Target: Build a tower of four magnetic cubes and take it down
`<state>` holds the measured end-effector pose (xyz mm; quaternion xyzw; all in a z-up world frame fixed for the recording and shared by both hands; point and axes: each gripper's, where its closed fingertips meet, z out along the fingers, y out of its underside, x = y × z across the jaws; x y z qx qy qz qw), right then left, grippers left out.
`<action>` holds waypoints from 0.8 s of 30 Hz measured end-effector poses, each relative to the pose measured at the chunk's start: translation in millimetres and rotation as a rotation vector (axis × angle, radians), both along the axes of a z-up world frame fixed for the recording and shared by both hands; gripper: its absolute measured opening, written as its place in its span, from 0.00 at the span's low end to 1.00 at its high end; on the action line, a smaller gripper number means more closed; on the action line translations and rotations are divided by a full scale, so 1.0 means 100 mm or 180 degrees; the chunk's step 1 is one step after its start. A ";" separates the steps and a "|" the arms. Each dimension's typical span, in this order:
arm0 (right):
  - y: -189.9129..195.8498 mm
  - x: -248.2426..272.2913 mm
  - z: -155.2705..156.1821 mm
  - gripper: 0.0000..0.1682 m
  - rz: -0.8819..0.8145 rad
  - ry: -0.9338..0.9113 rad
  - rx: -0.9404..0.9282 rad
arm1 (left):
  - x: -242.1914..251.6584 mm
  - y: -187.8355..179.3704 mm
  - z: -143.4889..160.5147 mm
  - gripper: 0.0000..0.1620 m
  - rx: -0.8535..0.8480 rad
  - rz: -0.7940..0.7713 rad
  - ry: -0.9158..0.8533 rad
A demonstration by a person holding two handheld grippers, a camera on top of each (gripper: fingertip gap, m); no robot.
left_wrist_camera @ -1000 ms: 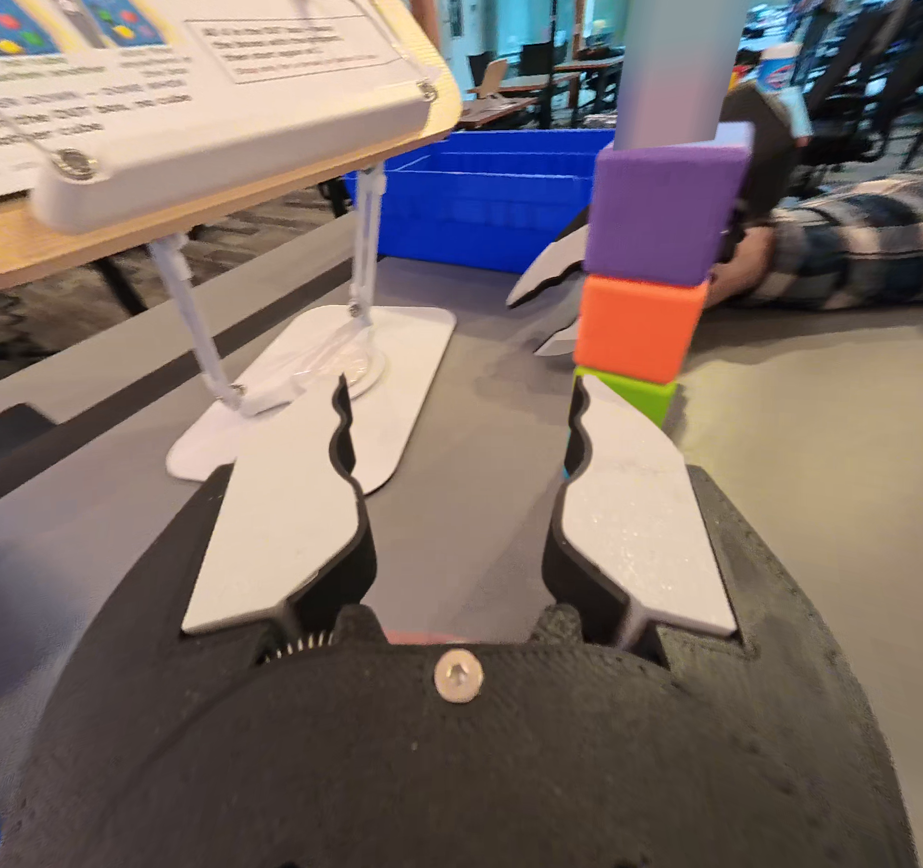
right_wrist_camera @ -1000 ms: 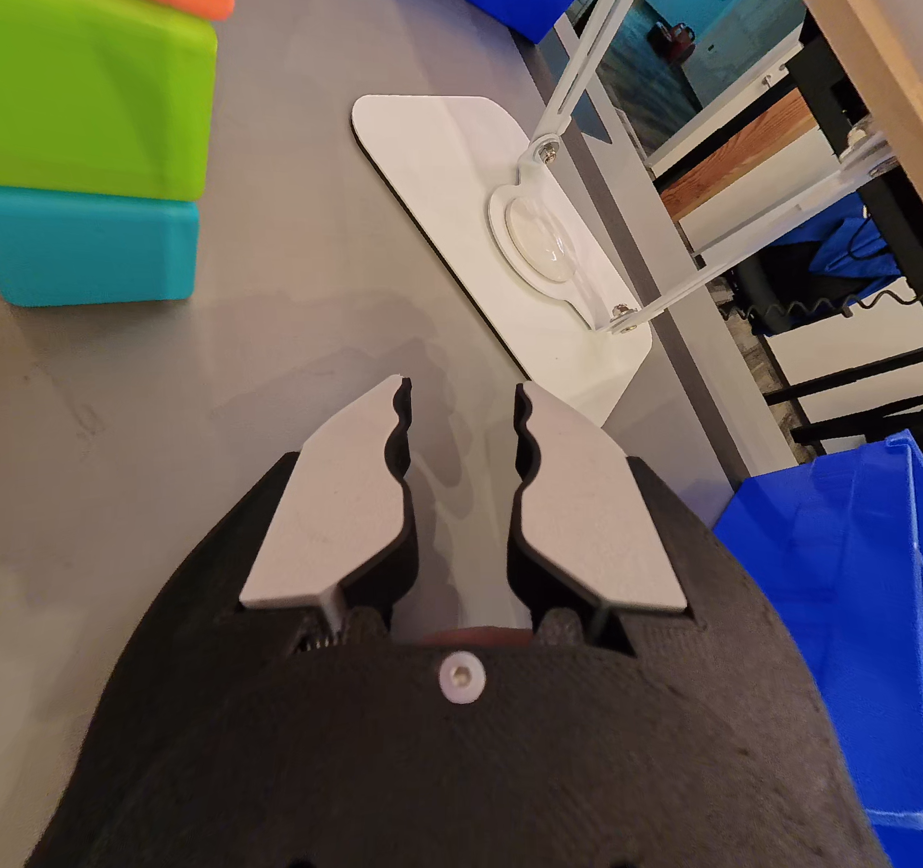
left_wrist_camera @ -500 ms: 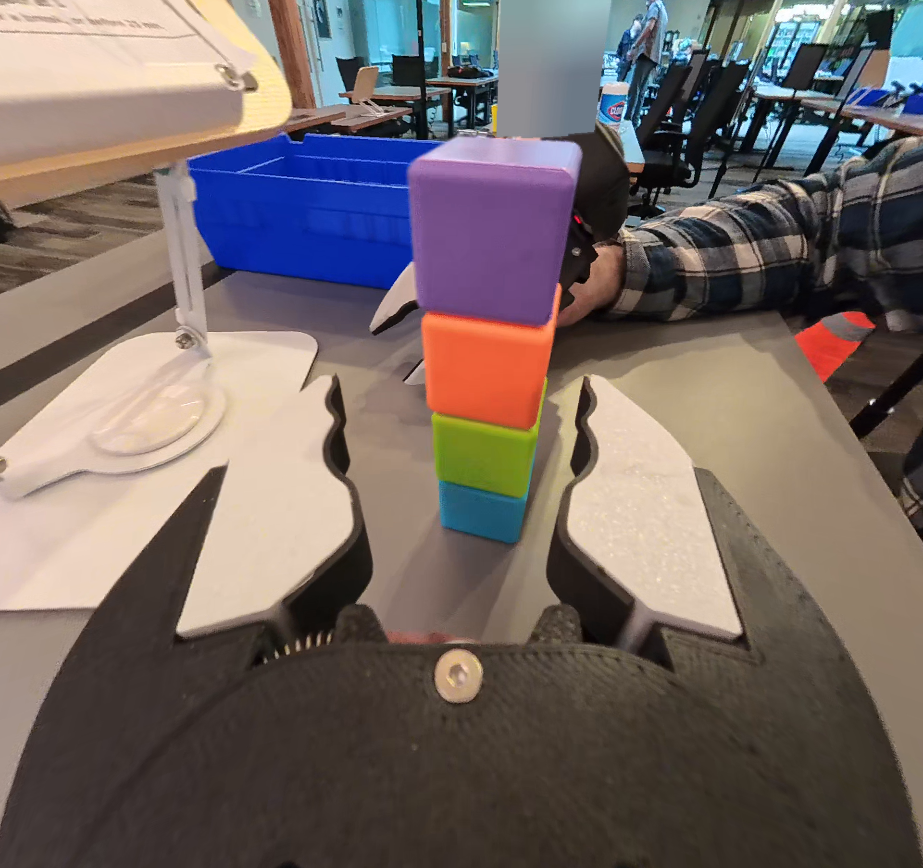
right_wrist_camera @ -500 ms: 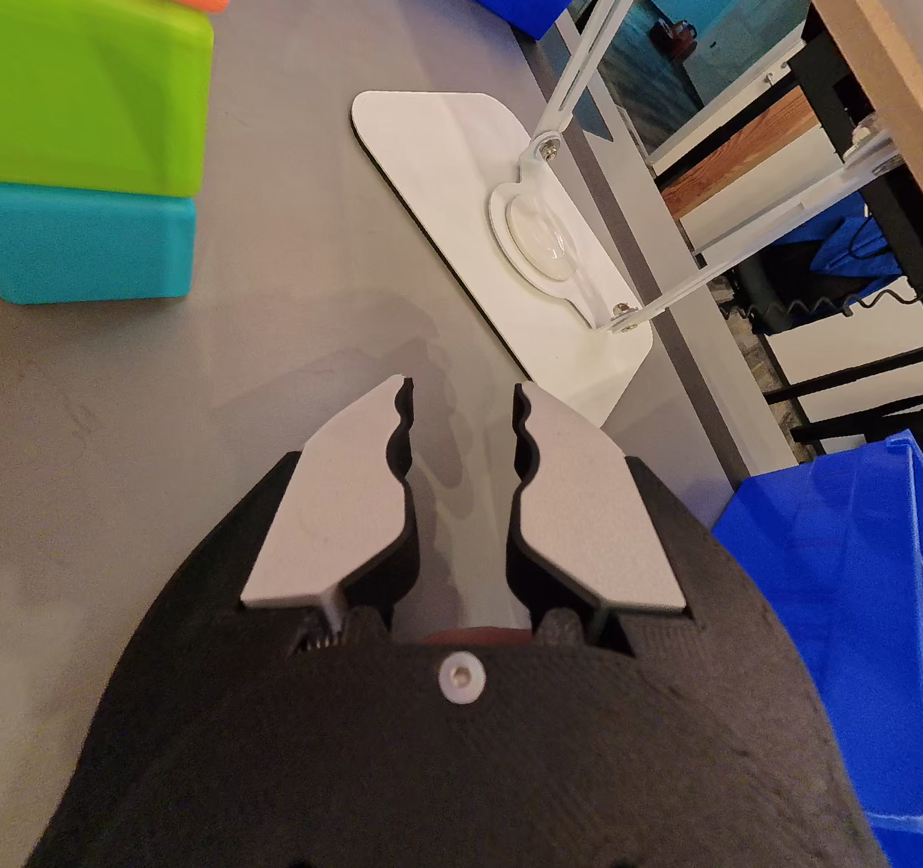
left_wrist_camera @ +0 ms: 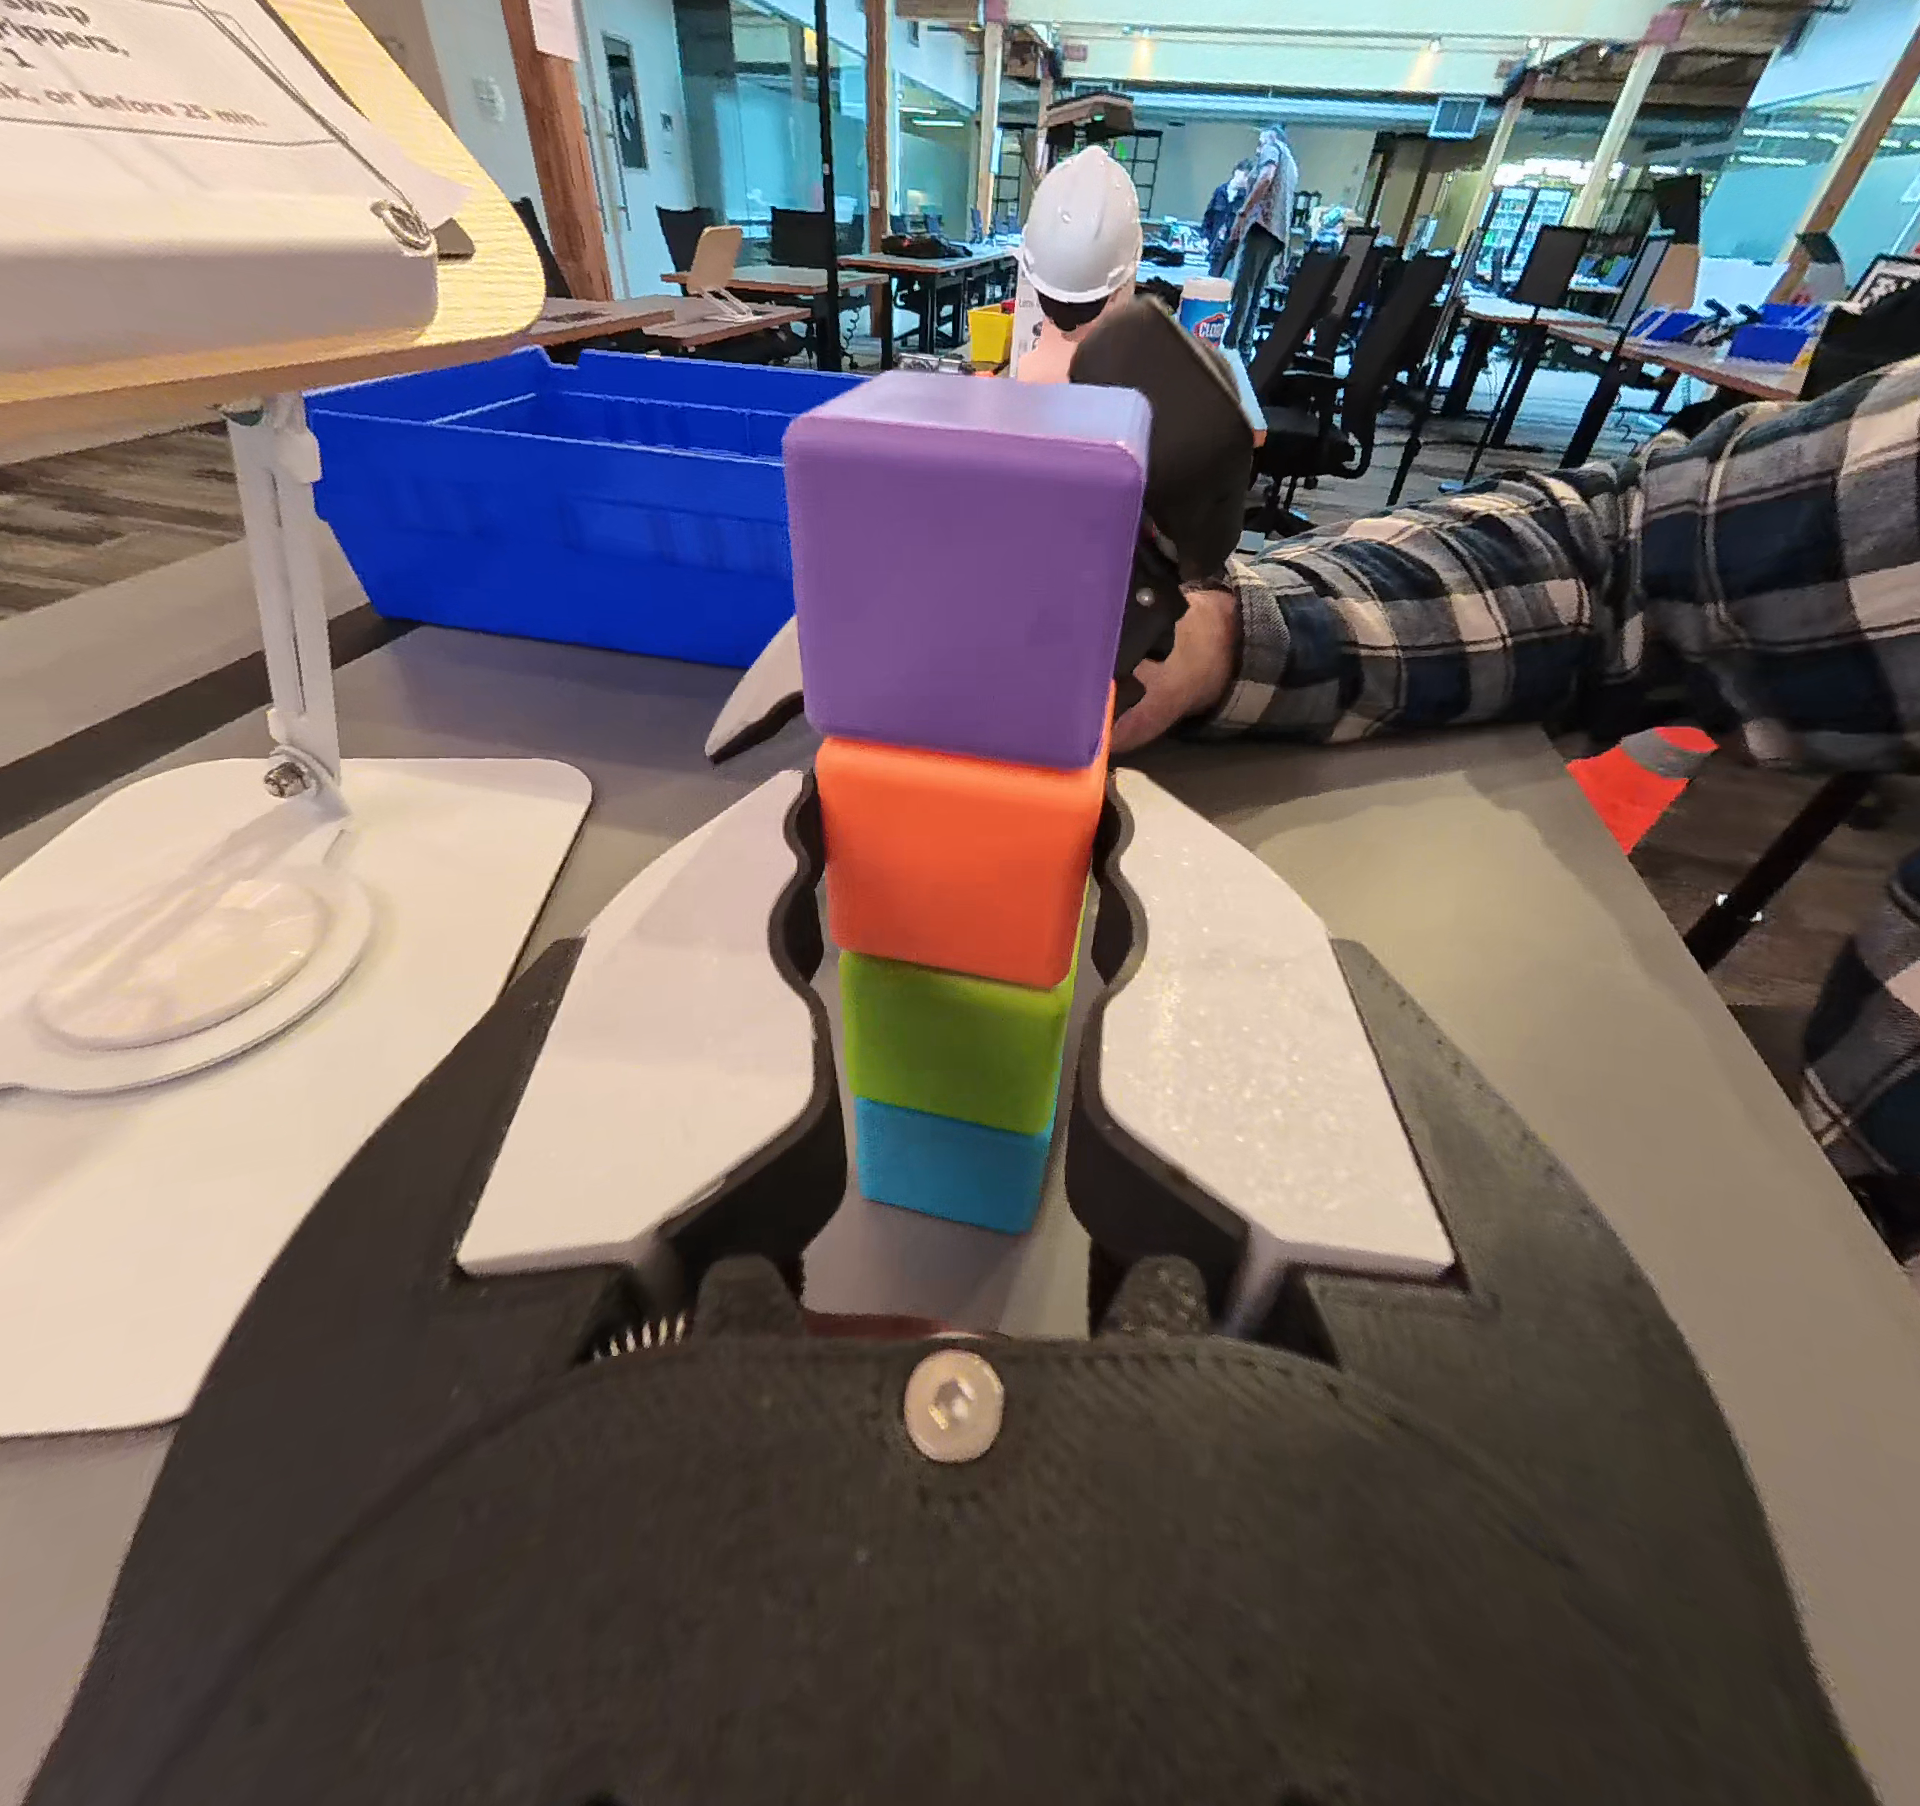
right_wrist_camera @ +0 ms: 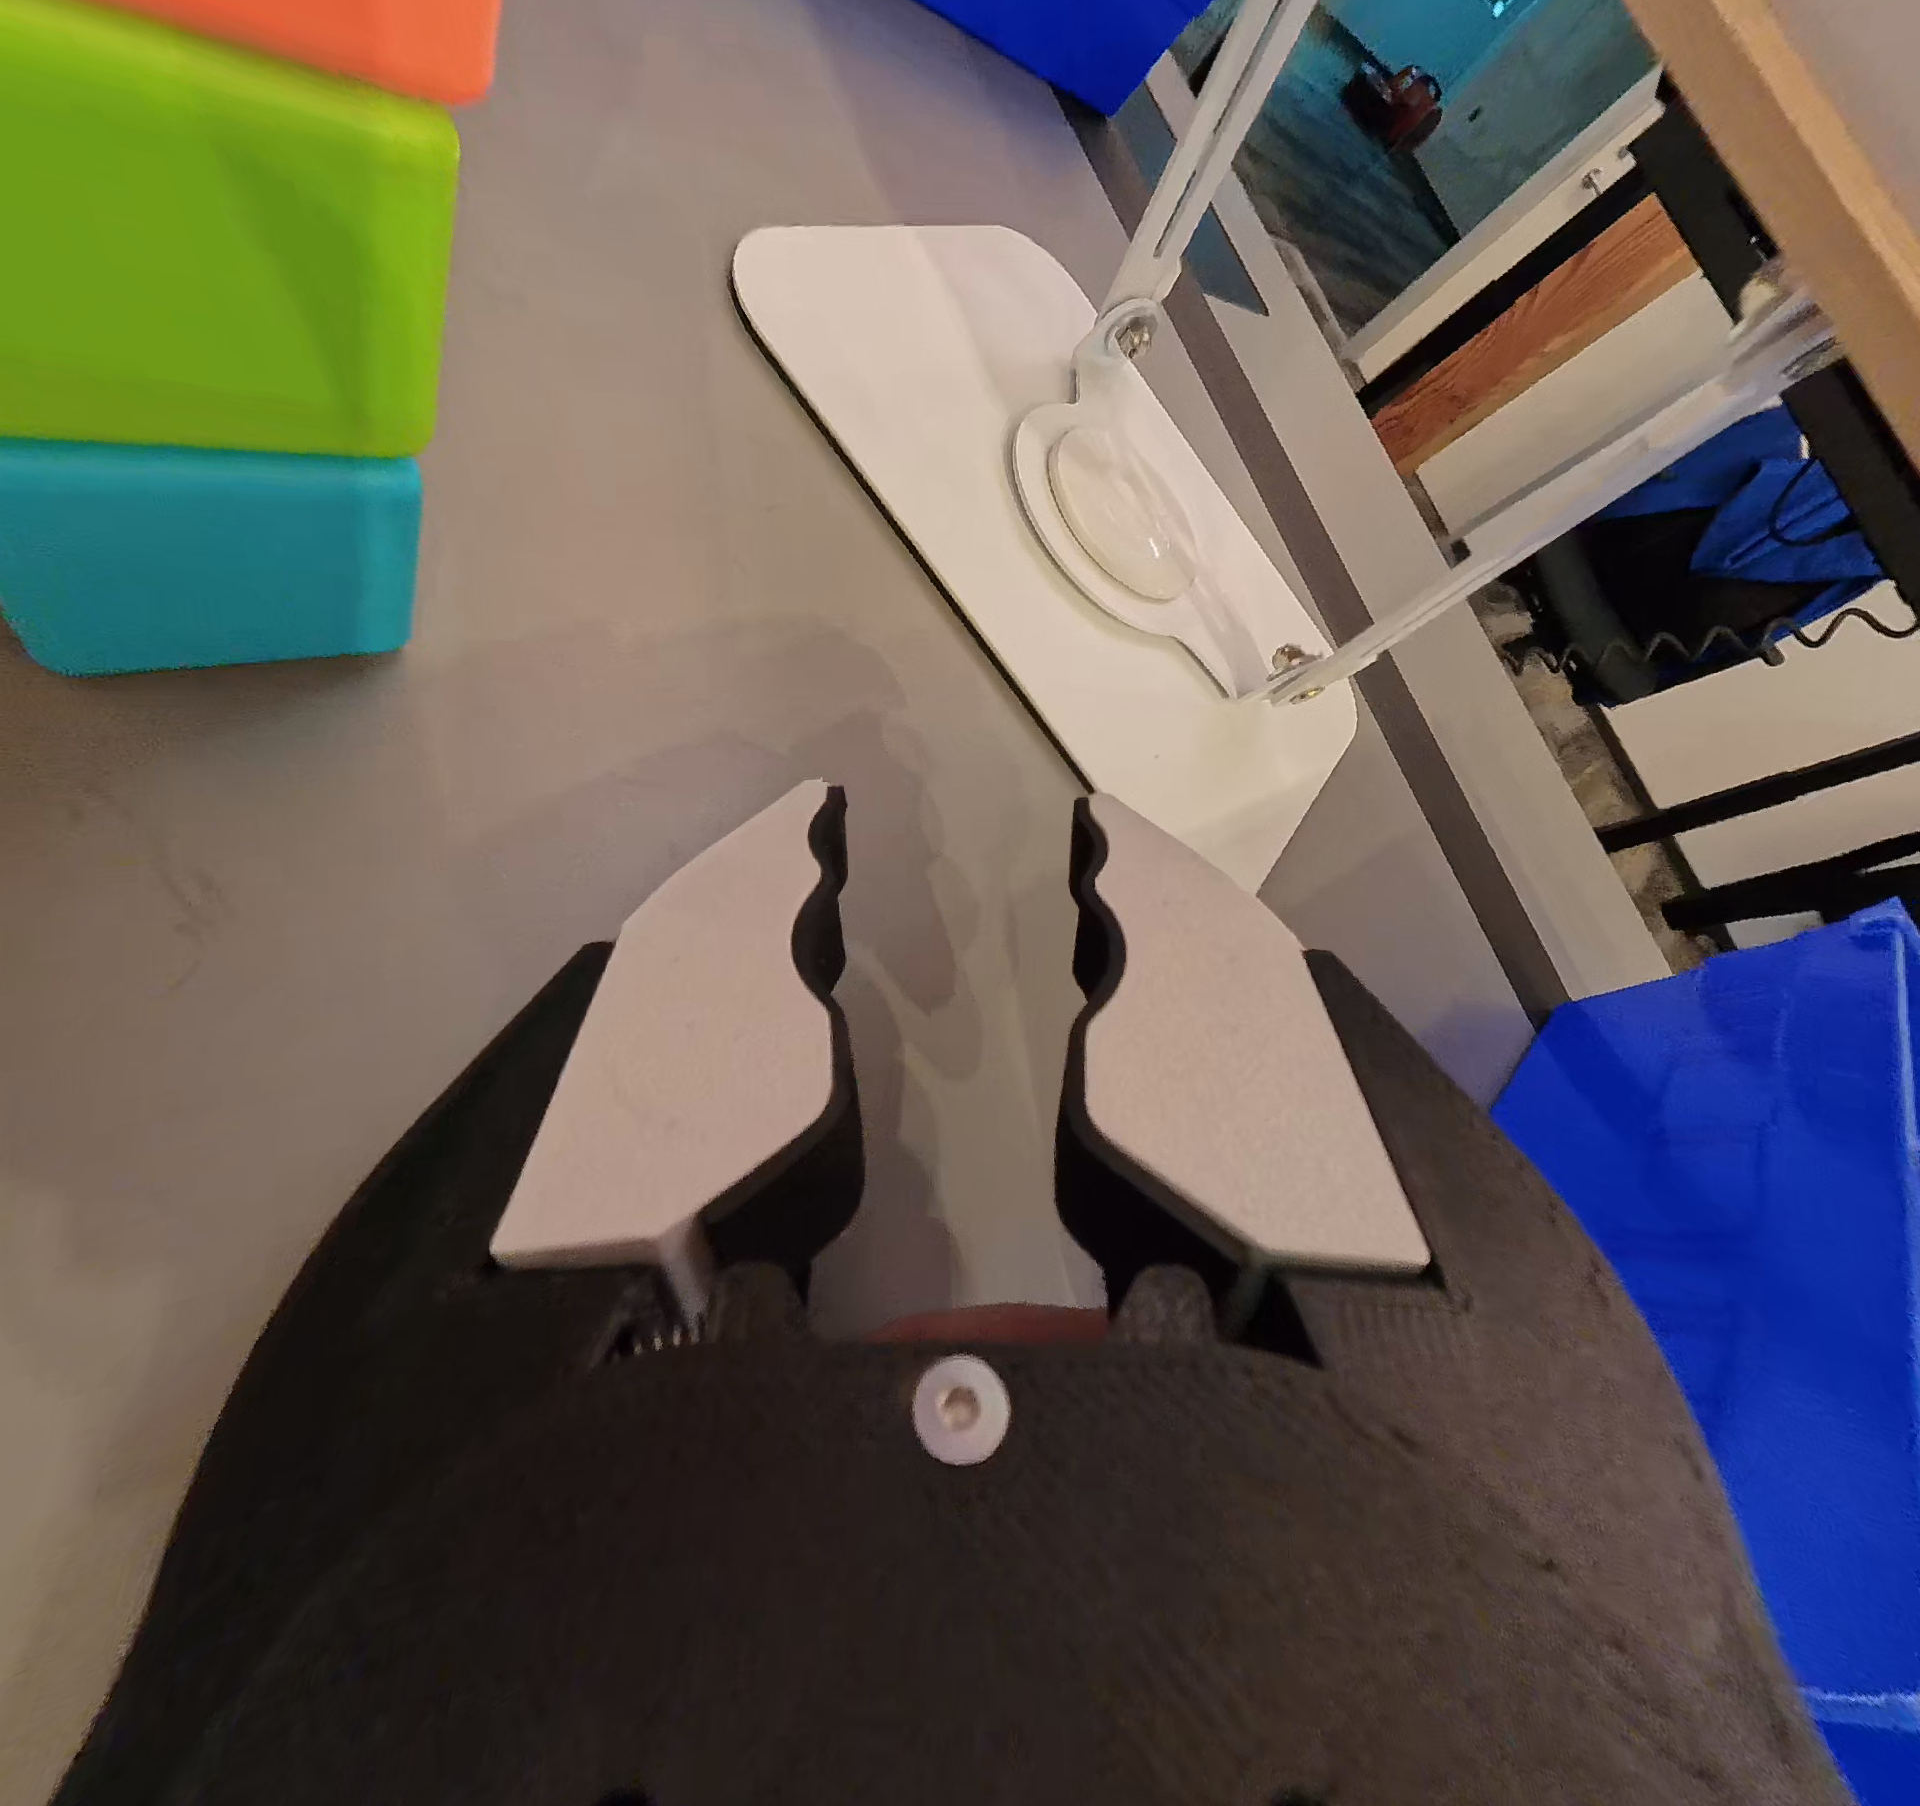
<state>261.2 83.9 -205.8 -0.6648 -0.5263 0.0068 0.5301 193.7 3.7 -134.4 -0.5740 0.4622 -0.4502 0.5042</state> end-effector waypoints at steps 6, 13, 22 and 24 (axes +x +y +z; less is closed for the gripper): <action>-0.18 -0.12 0.63 0.28 0.0358 0.1080 -0.0302 | -0.01 0.02 0.00 0.30 0.0001 0.0002 -0.0008; -0.63 -0.41 1.30 0.42 0.1175 0.1666 -0.0830 | 0.01 0.01 0.00 0.30 0.0048 -0.0017 0.0035; -0.89 -0.73 1.34 0.37 0.1274 -0.0001 -0.1061 | 0.02 0.02 0.00 0.30 0.0060 -0.0034 0.0046; -0.85 -0.72 1.23 0.41 0.1181 -0.0565 -0.1145 | 0.02 0.02 0.00 0.30 0.0065 -0.0031 0.0049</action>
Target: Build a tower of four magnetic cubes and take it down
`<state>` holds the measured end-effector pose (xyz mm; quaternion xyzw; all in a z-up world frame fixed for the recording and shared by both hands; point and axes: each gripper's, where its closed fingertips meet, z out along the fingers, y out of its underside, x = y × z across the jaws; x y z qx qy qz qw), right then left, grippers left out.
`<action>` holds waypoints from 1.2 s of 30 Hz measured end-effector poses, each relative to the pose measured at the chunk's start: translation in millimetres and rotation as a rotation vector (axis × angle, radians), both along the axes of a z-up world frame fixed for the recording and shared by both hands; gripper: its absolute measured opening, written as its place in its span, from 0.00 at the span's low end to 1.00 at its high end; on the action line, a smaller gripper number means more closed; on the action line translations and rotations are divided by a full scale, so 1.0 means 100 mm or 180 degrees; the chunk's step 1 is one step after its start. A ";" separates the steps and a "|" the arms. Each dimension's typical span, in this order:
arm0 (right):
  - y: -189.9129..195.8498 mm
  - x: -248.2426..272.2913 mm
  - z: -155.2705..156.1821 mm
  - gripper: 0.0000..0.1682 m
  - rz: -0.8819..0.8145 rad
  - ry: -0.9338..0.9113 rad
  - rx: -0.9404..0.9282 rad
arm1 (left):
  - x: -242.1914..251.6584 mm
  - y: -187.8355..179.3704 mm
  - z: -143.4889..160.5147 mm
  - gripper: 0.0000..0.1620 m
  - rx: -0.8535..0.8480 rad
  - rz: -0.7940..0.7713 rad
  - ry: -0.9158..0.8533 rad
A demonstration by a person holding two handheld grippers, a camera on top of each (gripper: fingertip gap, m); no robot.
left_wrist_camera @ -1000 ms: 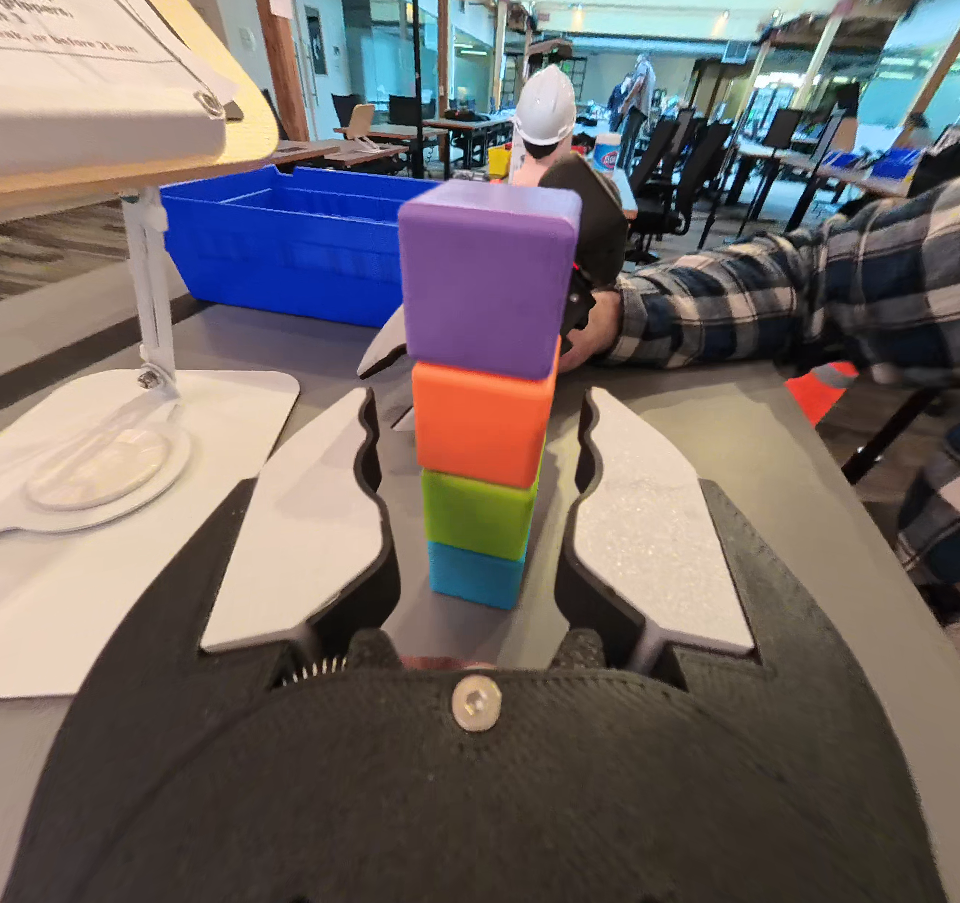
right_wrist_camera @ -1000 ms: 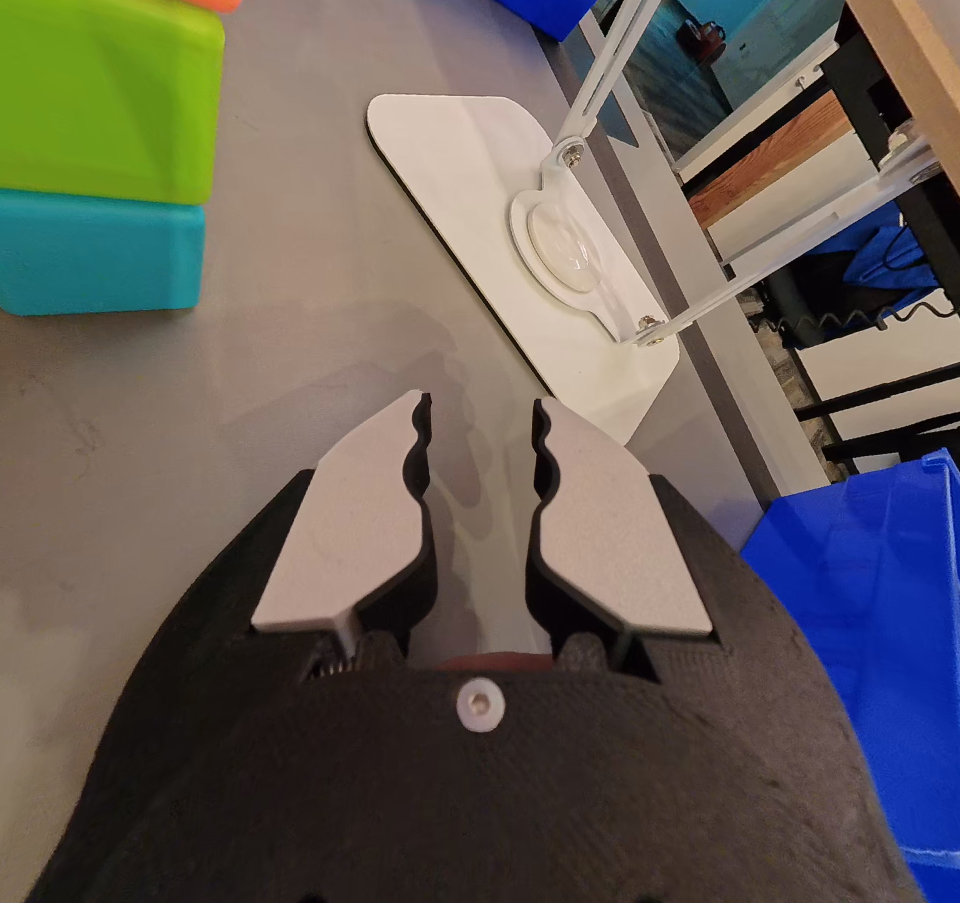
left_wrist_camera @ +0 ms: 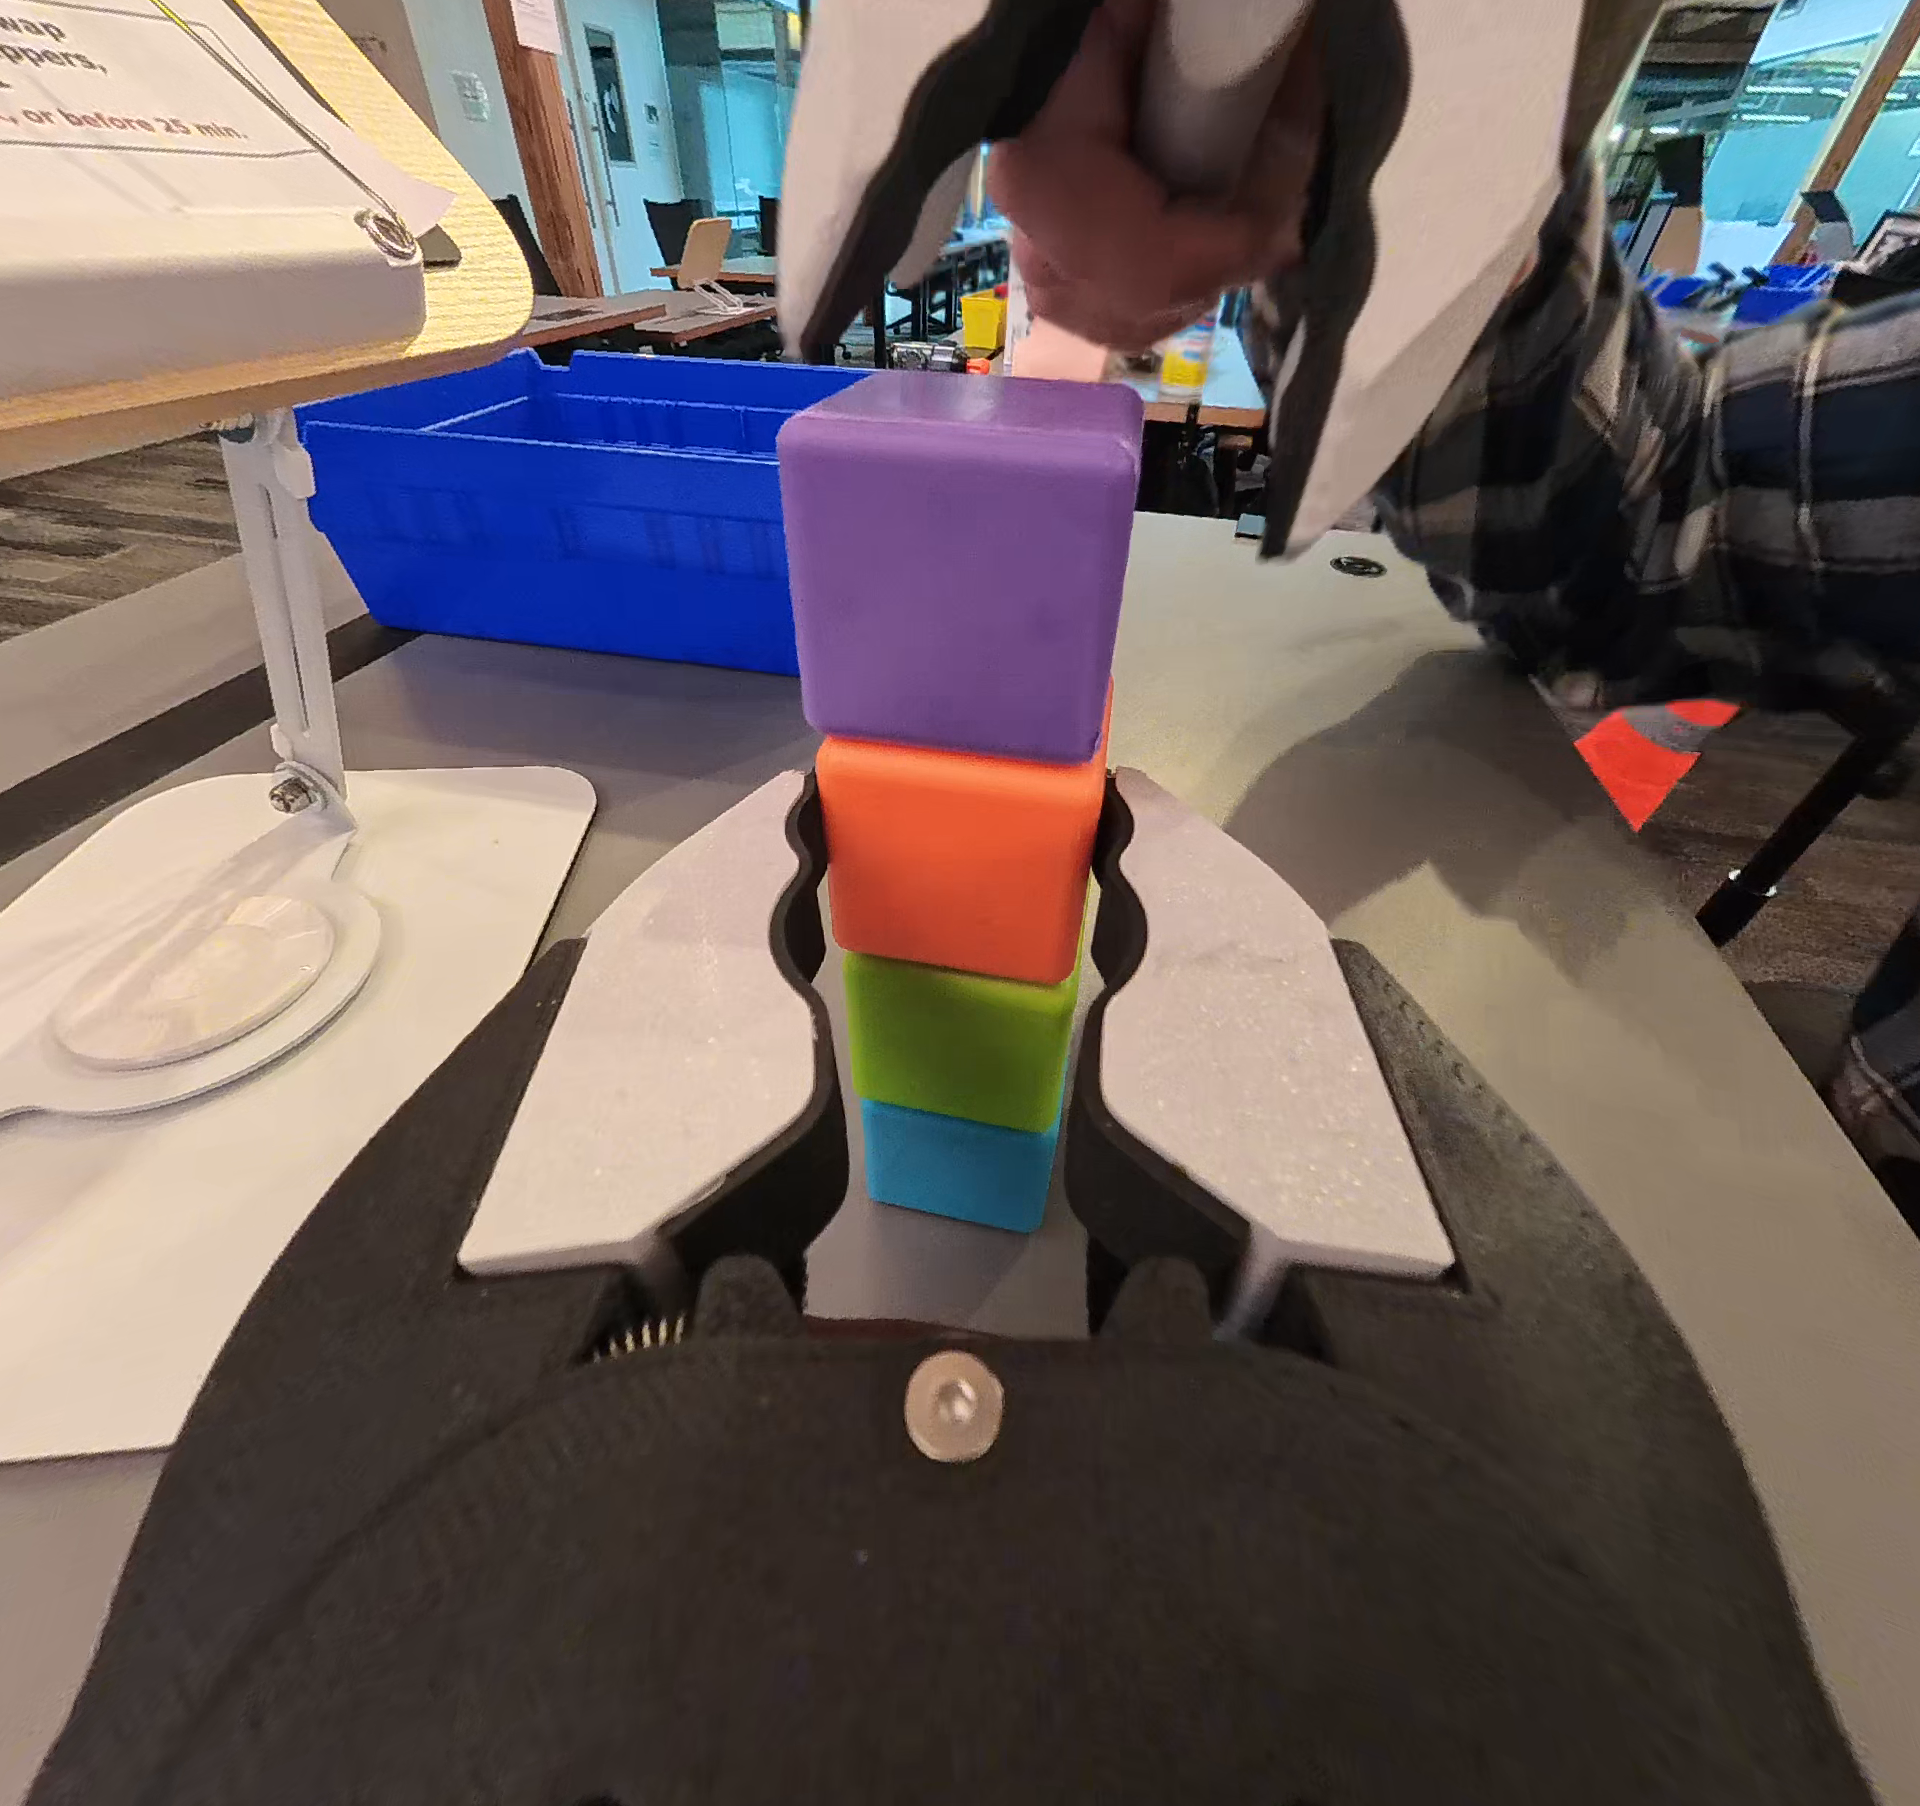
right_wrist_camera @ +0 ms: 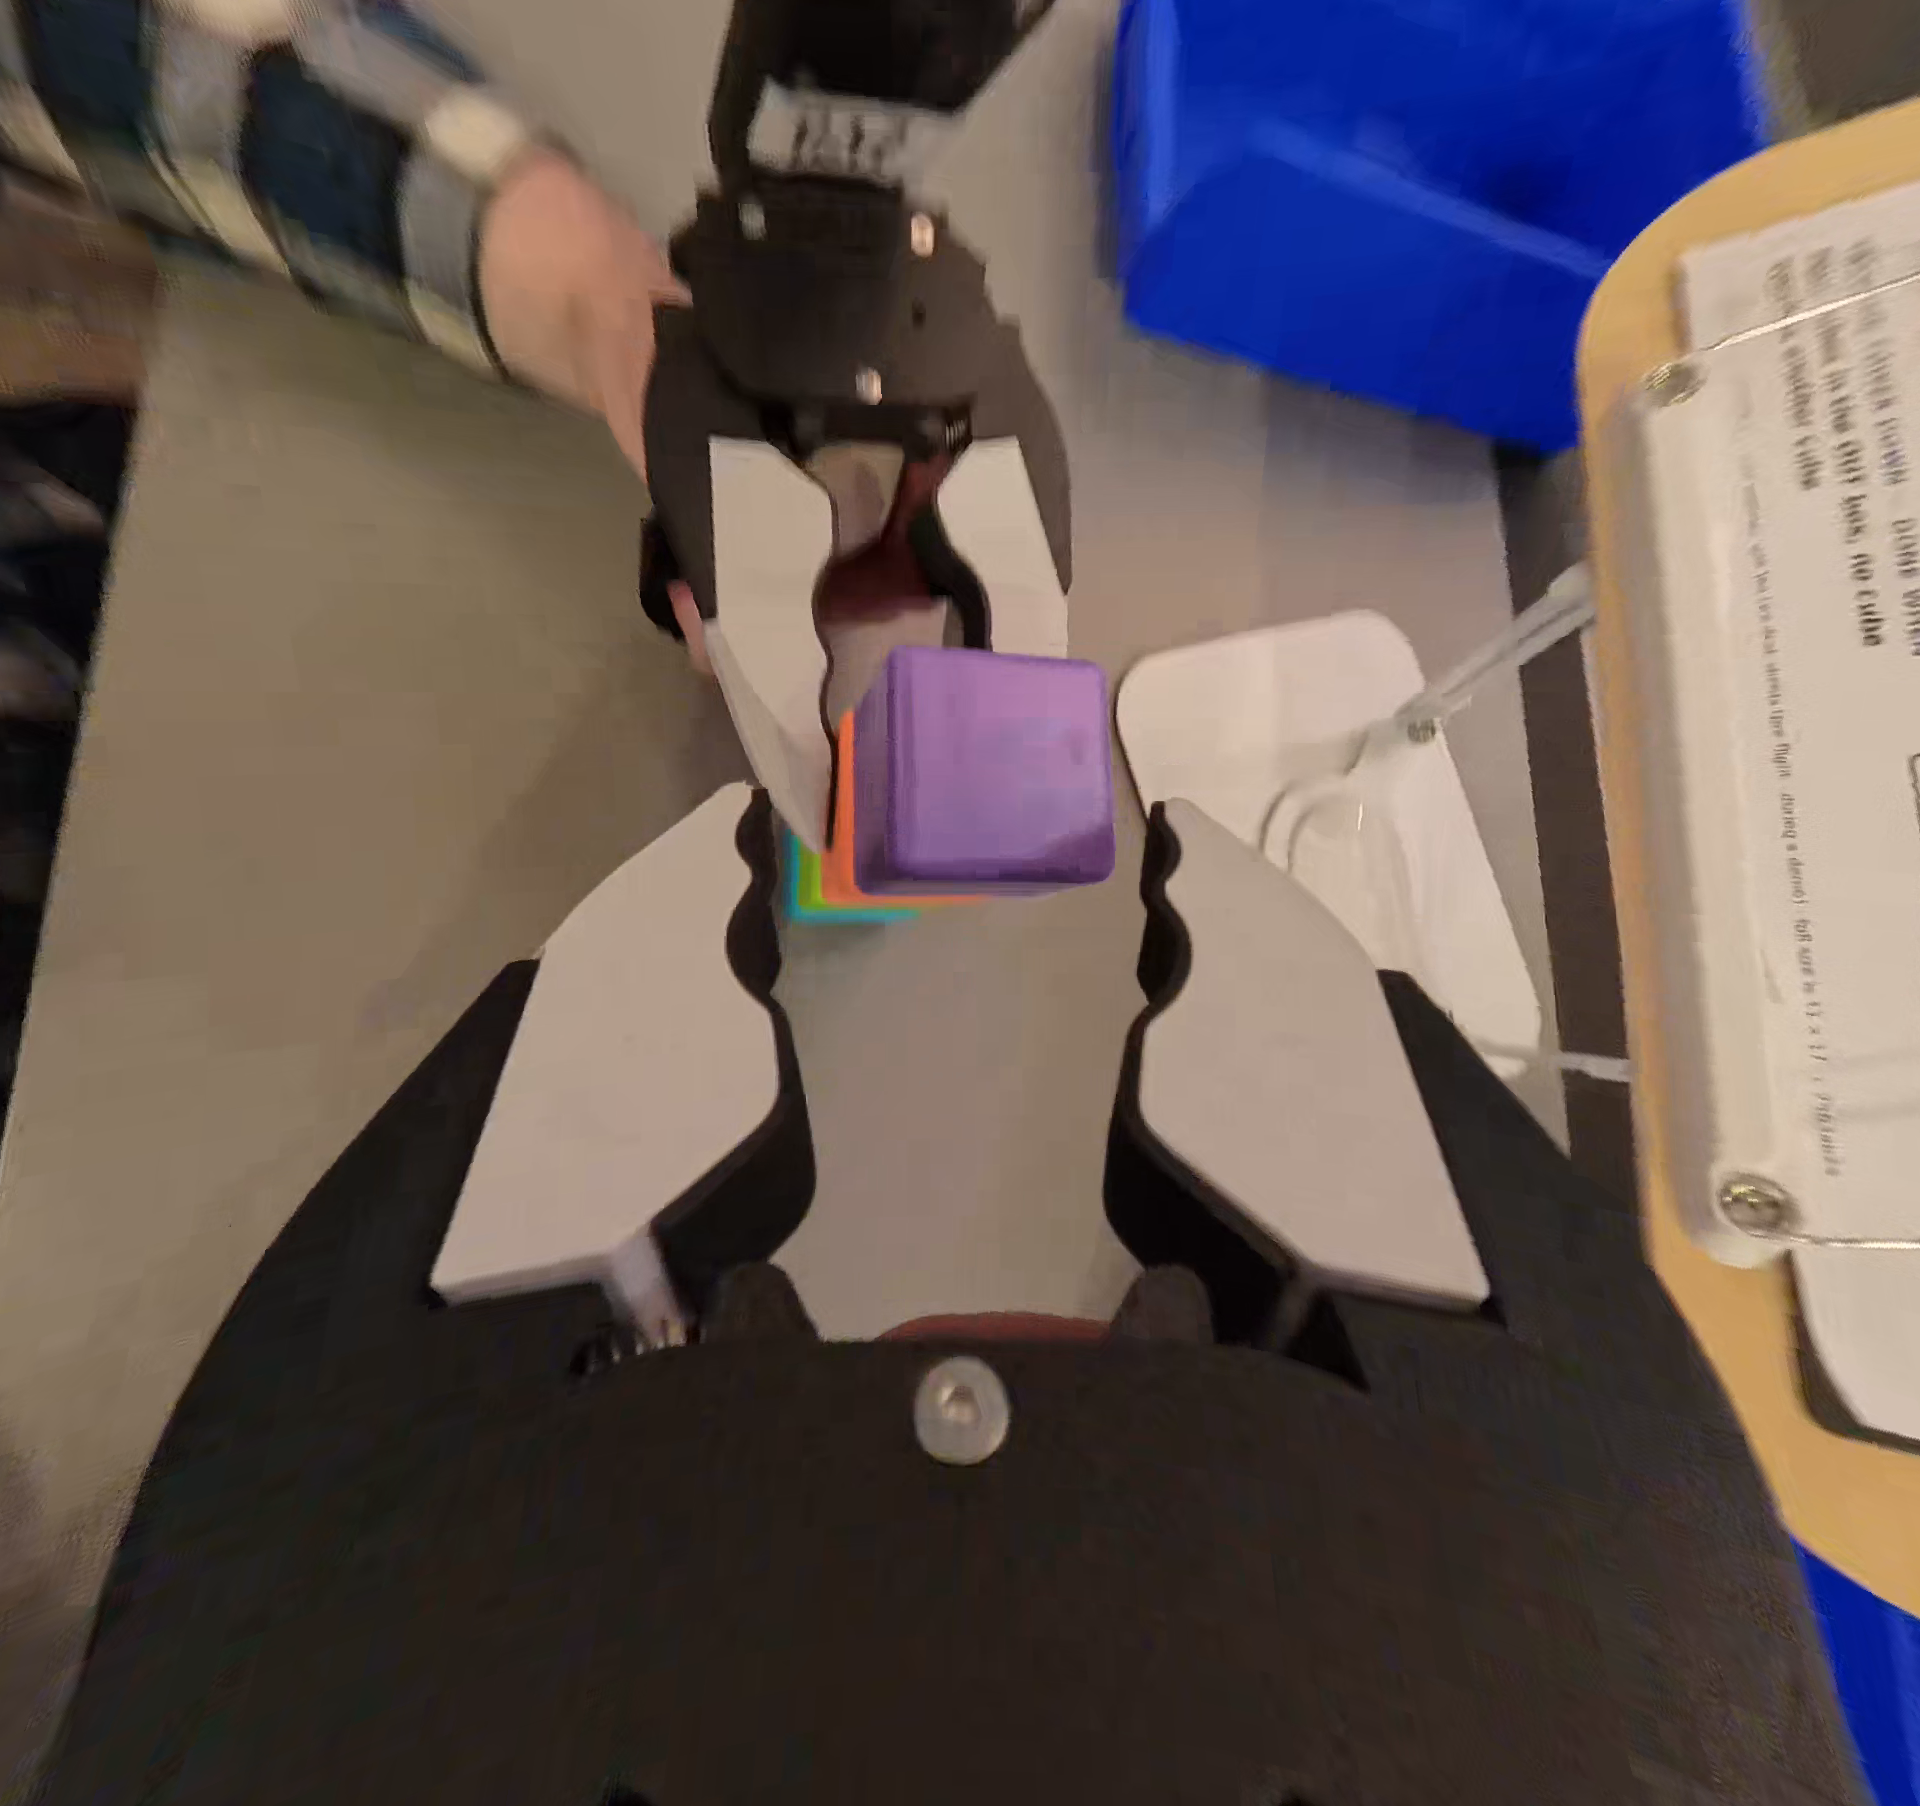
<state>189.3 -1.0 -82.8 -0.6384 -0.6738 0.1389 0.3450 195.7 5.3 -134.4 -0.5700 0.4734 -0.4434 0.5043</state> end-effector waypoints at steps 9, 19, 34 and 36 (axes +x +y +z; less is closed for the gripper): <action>0.08 -0.10 -0.26 0.30 0.0080 -0.1197 -0.0487 | -0.01 0.00 0.00 0.30 -0.0006 0.0011 0.0014; 0.19 -0.20 0.16 0.30 -0.0119 -0.0863 -0.0494 | -0.02 0.04 -0.01 0.30 -0.0035 0.0043 0.0010; 1.69 1.69 1.32 0.30 -0.2072 -0.0249 0.0269 | -0.01 0.02 -0.01 0.30 -0.0014 0.0025 0.0049; 1.91 2.02 1.20 0.30 -0.2373 -0.0254 0.0226 | -0.01 0.01 -0.01 0.30 -0.0007 0.0016 0.0054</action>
